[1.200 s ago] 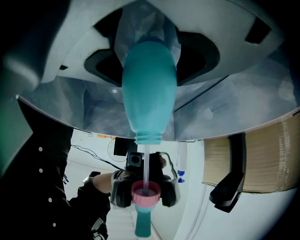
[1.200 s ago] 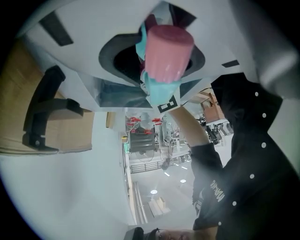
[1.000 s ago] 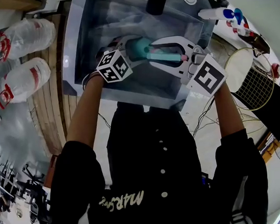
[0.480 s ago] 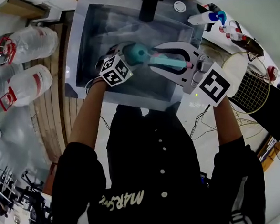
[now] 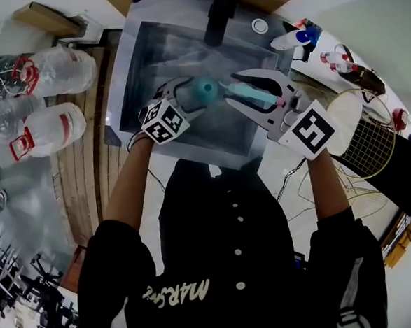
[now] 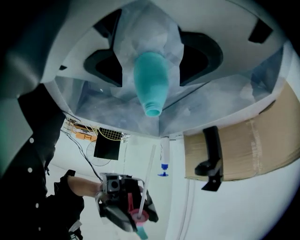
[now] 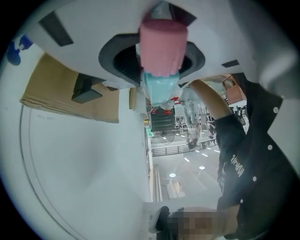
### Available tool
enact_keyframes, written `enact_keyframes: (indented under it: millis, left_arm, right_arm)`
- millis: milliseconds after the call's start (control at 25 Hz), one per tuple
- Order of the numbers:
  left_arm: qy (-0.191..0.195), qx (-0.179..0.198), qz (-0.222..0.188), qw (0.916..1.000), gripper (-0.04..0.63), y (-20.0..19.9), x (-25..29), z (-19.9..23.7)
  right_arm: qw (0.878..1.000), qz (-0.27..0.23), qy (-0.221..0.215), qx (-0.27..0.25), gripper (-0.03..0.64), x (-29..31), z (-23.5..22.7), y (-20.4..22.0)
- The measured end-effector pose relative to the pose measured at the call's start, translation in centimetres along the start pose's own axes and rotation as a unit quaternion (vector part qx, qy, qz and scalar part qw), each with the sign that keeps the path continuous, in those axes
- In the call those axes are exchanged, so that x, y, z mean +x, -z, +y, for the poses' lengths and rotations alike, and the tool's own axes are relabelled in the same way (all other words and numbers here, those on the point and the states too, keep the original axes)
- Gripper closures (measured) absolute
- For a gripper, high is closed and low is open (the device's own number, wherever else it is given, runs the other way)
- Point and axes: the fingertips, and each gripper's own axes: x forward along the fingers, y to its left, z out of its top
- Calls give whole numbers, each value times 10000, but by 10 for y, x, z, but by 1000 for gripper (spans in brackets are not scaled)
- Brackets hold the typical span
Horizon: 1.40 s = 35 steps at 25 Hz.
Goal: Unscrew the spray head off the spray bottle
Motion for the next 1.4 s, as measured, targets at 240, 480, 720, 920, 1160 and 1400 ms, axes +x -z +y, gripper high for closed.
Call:
enact_keyframes:
  millis: [240, 480, 720, 920, 1160, 1400]
  left_arm:
    - [-945, -10, -707, 9930, 316, -46, -73, 1]
    - [-2040, -225, -1432, 9682, 519, -110, -144, 4]
    - [-2768, -805, -2023, 9360, 569, -152, -204, -8]
    - [-3223, -1407, -2187, 9102, 571, -167, -242, -19]
    - [-3666, -1599, -2214, 8894, 571, -176, -269, -36]
    - [-3922, -1560, -2286, 8773, 570, -182, -284, -49]
  right_arm:
    - [9979, -301, 524, 245, 453, -36, -12, -16]
    - [9907, -673, 1157, 224, 453, -75, -16, -38]
    - [9779, -1024, 1758, 476, 453, -112, -16, -50]
    - [9687, -1188, 2138, 424, 453, -148, -12, -66]
    - [9561, -1337, 2563, 481, 453, -190, -9, -69]
    - [9491, -1383, 2781, 513, 453, -212, -6, -63]
